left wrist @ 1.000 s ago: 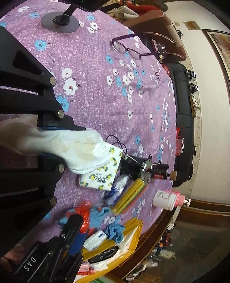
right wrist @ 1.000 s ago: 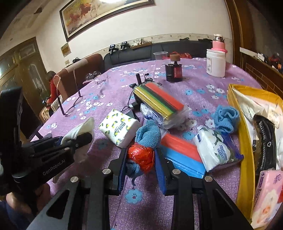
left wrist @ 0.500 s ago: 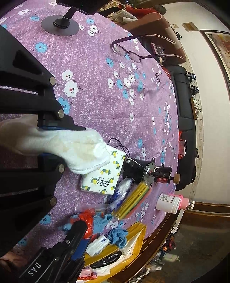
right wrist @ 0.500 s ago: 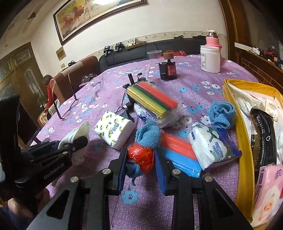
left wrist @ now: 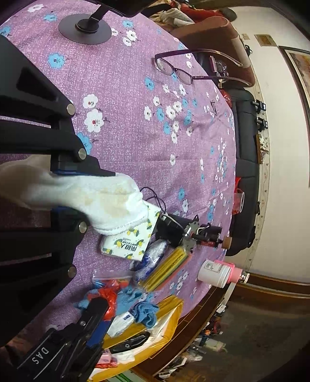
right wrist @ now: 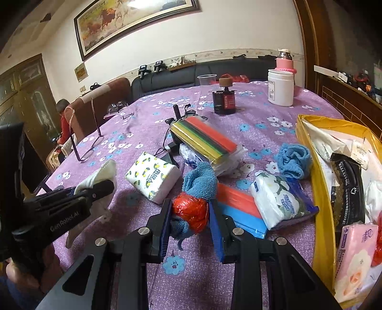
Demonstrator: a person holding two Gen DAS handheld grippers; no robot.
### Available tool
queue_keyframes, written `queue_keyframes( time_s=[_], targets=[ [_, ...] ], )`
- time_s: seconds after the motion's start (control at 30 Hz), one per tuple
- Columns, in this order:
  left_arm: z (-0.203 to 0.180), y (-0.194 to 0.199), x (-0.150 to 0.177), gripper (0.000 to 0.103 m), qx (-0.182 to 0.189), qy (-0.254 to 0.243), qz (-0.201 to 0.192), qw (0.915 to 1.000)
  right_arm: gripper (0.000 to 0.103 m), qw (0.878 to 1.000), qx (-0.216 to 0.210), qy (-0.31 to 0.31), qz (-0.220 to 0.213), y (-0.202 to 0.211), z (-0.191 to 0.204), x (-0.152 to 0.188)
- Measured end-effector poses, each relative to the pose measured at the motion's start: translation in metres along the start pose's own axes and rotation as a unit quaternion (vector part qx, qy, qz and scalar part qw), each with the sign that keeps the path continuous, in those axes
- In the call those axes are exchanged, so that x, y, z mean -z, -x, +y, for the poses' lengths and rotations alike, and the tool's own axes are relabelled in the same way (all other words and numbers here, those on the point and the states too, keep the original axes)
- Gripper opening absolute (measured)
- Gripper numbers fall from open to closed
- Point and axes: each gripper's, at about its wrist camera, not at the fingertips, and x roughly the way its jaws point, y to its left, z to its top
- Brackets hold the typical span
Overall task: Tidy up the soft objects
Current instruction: 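Hold white cloth in left gripper while right gripper grasps blue towel with red bag, then carry white cloth with left gripper while right gripper carries blue towel to tray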
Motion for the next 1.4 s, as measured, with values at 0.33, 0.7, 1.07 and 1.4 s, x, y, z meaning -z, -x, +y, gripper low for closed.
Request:
queue_keyframes(
  time_s=[0.33,0.7,1.07,1.4],
  targets=[
    [-0.002,0.002,0.001,0.017,-0.001,-0.002,-0.001,1.0,0.033,1.0,-0.009,-0.017,-0.014,0.017,-0.008,0.003],
    [-0.006,0.006,0.002,0.017,-0.012,-0.013,-0.004,0.9998,0.033,0.998,-0.013,-0.038,-0.047,0.048,-0.024,0.0],
    [-0.068,0.02,-0.003,0.017,0.053,-0.065,0.01,0.9964,0.033,0.99,0.012,-0.107,-0.091,0.088,-0.081,0.0],
    [-0.181,0.032,-0.017,0.017,0.14,-0.147,0.005,0.9792,0.033,0.972,0.053,-0.184,-0.137,0.136,-0.156,0.007]
  ],
)
